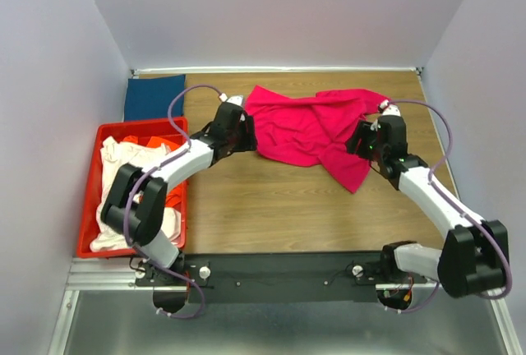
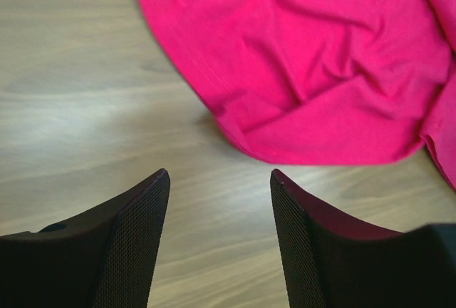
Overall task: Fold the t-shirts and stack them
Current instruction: Flatten the tshirt out
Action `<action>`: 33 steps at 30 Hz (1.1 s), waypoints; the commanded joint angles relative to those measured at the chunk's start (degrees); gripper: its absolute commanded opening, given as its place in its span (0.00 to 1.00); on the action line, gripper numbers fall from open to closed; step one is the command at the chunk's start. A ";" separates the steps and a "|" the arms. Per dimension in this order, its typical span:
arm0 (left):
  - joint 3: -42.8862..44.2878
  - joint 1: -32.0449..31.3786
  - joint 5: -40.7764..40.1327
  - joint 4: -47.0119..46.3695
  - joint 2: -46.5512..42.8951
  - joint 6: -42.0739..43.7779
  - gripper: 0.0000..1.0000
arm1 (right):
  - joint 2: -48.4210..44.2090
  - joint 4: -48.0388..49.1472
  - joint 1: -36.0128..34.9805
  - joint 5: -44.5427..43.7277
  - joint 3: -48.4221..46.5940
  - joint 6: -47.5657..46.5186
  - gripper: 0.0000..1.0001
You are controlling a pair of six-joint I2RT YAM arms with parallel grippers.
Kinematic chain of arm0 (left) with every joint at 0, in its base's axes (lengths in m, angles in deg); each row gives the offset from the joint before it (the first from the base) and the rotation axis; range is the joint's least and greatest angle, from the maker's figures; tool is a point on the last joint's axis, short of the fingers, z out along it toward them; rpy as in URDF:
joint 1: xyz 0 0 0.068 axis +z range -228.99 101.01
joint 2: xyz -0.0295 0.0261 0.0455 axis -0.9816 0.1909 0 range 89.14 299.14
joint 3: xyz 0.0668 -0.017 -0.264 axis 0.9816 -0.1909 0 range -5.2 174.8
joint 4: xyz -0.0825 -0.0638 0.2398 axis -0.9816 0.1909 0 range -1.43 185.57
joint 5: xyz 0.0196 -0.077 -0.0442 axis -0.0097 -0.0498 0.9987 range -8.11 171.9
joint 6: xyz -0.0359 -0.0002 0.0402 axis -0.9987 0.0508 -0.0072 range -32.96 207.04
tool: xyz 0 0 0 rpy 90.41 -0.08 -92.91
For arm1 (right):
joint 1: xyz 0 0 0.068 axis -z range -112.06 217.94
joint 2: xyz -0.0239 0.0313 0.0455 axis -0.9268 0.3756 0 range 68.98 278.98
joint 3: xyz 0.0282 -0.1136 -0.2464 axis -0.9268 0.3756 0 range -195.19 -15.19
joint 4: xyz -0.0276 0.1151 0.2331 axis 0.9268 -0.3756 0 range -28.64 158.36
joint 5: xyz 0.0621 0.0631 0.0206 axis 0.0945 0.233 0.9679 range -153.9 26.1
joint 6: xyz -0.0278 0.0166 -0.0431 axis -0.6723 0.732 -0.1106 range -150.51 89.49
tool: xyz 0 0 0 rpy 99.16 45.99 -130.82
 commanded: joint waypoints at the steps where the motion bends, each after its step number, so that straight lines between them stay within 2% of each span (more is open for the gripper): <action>1: 2.27 -0.70 5.48 -0.18 4.26 -6.98 0.66 | -7.07 -2.11 0.31 1.87 4.39 2.58 0.66; 11: 9.39 -2.64 2.60 0.86 14.81 -12.62 0.65 | -10.95 -2.55 0.22 2.04 7.65 2.14 0.66; 12: 9.75 -2.64 -0.98 1.21 15.25 -12.97 0.63 | -11.04 -2.64 0.22 2.04 7.65 2.23 0.66; 16: 9.05 -2.64 -4.43 1.48 15.87 -14.99 0.59 | -12.09 -2.55 0.22 1.87 8.17 1.97 0.66; 26: 8.96 -2.81 -6.11 1.57 16.75 -16.75 0.59 | -12.71 -2.55 0.22 1.78 8.70 2.05 0.66; 30: 9.66 -2.90 -5.93 1.57 17.98 -16.66 0.54 | -12.89 -2.55 0.22 1.78 8.70 2.05 0.67; 33: 9.49 -2.90 -6.37 1.57 18.25 -17.01 0.46 | -13.24 -2.55 0.22 1.78 8.70 2.05 0.67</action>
